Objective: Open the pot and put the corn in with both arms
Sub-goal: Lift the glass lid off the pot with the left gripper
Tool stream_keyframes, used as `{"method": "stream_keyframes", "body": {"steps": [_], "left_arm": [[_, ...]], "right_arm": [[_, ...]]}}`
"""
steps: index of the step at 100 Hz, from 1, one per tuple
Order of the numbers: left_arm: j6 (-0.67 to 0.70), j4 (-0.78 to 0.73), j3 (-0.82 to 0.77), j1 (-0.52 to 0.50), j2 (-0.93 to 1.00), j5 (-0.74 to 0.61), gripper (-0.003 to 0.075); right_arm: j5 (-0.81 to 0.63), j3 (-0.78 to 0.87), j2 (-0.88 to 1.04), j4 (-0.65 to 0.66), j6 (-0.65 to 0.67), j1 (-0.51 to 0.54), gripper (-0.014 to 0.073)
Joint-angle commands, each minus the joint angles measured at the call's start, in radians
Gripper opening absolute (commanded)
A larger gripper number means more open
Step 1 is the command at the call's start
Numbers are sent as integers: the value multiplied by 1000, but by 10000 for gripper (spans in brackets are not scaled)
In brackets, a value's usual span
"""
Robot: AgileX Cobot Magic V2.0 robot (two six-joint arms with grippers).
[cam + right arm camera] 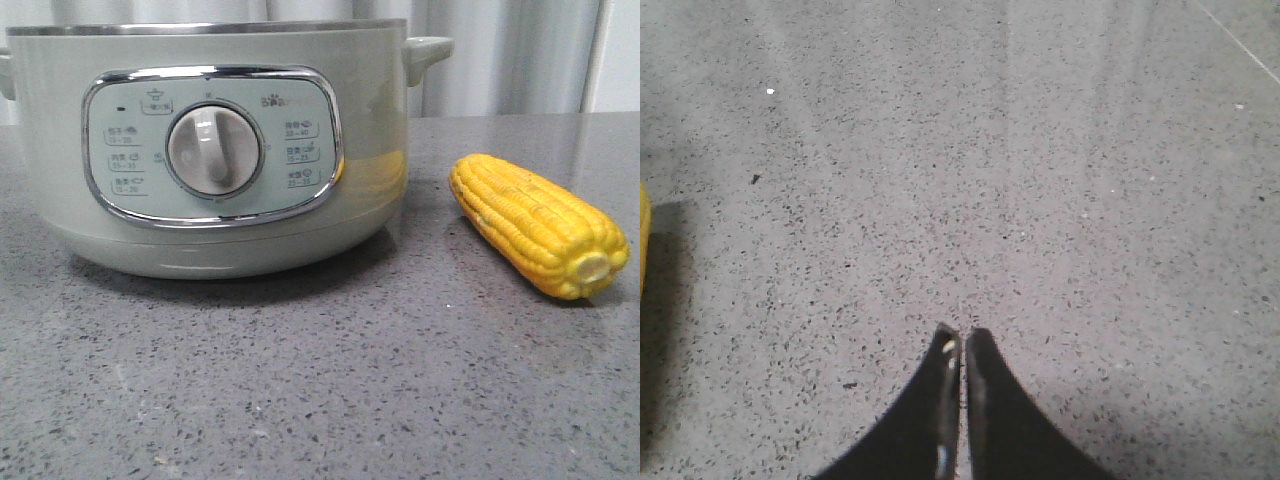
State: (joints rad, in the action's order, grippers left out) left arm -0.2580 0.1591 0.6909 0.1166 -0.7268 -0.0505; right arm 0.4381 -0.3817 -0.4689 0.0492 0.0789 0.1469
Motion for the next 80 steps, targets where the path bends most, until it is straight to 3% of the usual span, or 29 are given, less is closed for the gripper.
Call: {"method": "stream_keyframes", "body": {"steps": [1, 27, 80], "left_arm": [[-4, 19, -29, -34, 46, -142, -20], [-4, 105, -223, -70, 79, -295, -20], [-4, 103, -406, -30, -11, -436, -20]], "right_arm": [[-80, -27, -13, 4, -2, -1, -74], [-80, -27, -13, 4, -2, -1, -74], [-81, -27, -13, 4, -2, -1, -74]]}}
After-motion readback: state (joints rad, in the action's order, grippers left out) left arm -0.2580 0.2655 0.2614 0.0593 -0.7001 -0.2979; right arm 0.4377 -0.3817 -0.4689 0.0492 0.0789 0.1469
